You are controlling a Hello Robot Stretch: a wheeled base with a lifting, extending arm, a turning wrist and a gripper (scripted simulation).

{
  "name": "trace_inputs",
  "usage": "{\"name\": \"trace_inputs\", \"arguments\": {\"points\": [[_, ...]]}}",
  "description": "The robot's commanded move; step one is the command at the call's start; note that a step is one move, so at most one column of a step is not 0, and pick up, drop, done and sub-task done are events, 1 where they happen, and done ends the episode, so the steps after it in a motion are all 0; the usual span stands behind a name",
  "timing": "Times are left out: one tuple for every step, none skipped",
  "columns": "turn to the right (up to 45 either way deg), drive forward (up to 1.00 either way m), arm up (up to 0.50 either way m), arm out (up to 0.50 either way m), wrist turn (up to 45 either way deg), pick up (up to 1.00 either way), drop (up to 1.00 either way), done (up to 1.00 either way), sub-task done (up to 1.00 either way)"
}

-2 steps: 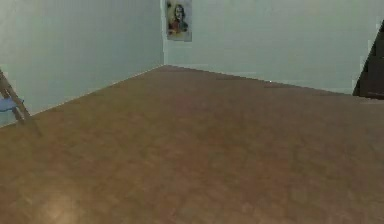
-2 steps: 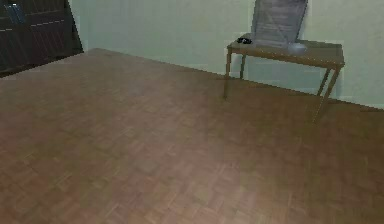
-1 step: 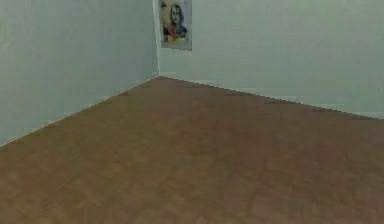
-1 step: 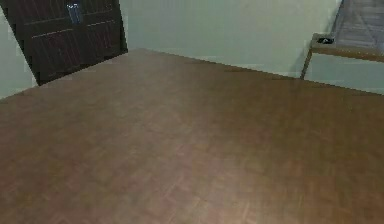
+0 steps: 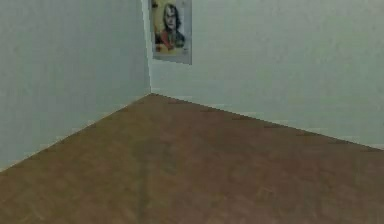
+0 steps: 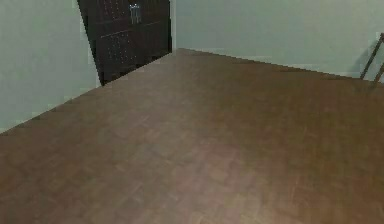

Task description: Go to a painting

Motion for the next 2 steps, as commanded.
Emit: {"name": "trace_inputs", "arguments": {"points": [[0.0, 1.00, 0.00, 0.00, 0.0, 0.00, 0.00, 0.00, 0.00], [3.0, 0.00, 0.00, 0.00, 0.0, 0.00, 0.00, 0.00, 0.00]]}}
